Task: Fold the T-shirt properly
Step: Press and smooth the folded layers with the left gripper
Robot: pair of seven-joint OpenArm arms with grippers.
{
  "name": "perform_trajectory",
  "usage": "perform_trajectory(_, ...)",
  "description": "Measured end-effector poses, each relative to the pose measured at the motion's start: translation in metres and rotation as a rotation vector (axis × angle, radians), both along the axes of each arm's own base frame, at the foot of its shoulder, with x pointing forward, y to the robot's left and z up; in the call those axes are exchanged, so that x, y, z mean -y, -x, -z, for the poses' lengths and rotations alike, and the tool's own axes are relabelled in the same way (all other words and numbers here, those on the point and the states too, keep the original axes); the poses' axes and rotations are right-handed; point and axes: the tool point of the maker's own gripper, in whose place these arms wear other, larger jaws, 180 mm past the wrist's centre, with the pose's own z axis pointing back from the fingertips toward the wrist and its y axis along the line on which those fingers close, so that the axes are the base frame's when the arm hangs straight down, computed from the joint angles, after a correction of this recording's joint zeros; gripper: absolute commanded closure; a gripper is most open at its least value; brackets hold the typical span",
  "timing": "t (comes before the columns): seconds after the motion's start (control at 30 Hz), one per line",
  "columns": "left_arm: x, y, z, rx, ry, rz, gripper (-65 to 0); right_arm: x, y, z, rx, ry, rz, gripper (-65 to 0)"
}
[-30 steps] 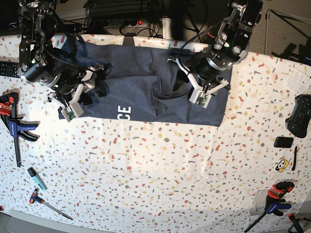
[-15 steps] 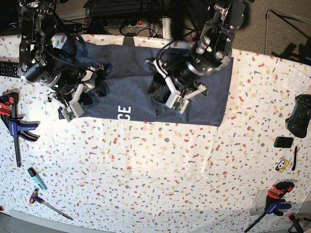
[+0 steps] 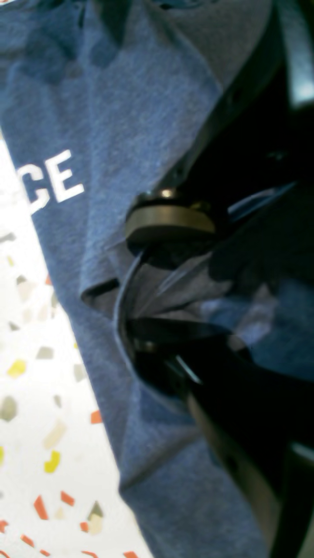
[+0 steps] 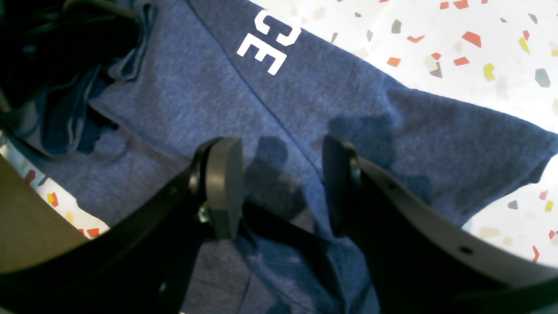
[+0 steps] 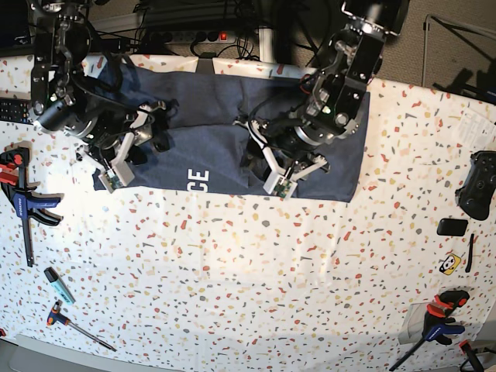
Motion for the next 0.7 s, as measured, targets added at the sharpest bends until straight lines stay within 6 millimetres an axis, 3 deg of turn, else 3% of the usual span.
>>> perform_trajectory(0.2,0.032,-0.01,-0.025,0.054,0.055,0.063,-27.3,0.0,0.0,0.0,0.0,0.0,0.0,-29.8)
perform_trajectory(0.37,0.049,-0.01,-0.033,0.094,0.024,0.107,-27.3,0.0,0.0,0.0,0.0,0.0,0.0,-29.8)
perform_trajectory(0.53,0.049,-0.009,-0.042,0.109,0.012,0.124,-27.3,0.0,0.0,0.0,0.0,0.0,0.0,-29.8)
perform_trajectory(0.6,0.042,-0.01,-0.059,0.128,-0.024,0.128,-27.3,0.0,0.0,0.0,0.0,0.0,0.0,-29.8)
perform_trajectory(0.7,0.026,-0.02,-0.117,0.26,-0.024,0.086,-27.3,0.0,0.0,0.0,0.0,0.0,0.0,-29.8)
